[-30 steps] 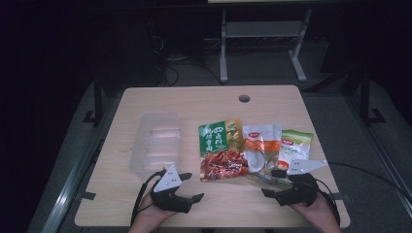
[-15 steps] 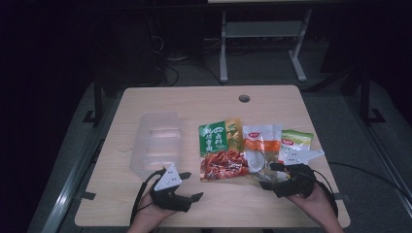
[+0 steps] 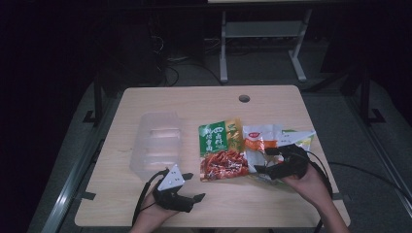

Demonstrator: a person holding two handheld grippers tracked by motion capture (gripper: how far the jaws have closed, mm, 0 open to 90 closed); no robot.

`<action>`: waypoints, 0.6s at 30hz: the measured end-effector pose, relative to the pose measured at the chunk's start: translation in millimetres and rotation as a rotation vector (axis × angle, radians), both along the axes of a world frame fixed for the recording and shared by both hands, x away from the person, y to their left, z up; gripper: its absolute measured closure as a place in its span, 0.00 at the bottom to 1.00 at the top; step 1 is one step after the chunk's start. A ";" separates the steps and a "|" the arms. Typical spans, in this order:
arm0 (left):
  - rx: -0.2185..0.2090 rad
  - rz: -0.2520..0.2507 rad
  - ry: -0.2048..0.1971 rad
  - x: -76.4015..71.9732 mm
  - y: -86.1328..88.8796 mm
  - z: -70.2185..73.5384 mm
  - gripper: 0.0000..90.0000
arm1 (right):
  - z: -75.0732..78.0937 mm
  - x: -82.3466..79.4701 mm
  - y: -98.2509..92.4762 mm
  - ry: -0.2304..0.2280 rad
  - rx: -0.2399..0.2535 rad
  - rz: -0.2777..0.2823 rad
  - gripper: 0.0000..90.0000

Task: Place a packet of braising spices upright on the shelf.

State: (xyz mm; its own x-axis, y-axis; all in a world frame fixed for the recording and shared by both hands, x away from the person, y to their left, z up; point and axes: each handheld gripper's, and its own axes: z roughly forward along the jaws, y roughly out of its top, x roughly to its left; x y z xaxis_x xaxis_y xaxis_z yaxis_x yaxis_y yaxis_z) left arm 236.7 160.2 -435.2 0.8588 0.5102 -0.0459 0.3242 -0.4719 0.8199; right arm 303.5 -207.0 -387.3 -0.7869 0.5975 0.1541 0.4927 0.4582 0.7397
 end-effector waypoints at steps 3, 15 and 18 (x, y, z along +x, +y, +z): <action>0.004 -0.005 -0.007 1.3 0.7 0.8 0.27 | 3.7 12.6 5.6 0.039 -0.007 -0.012 0.22; -0.002 -0.006 -0.001 2.2 1.7 2.9 0.27 | 13.5 58.9 32.0 0.081 -0.068 -0.001 0.23; 0.001 -0.011 -0.002 2.8 1.9 3.4 0.27 | 14.9 67.6 37.4 0.100 -0.086 -0.003 0.23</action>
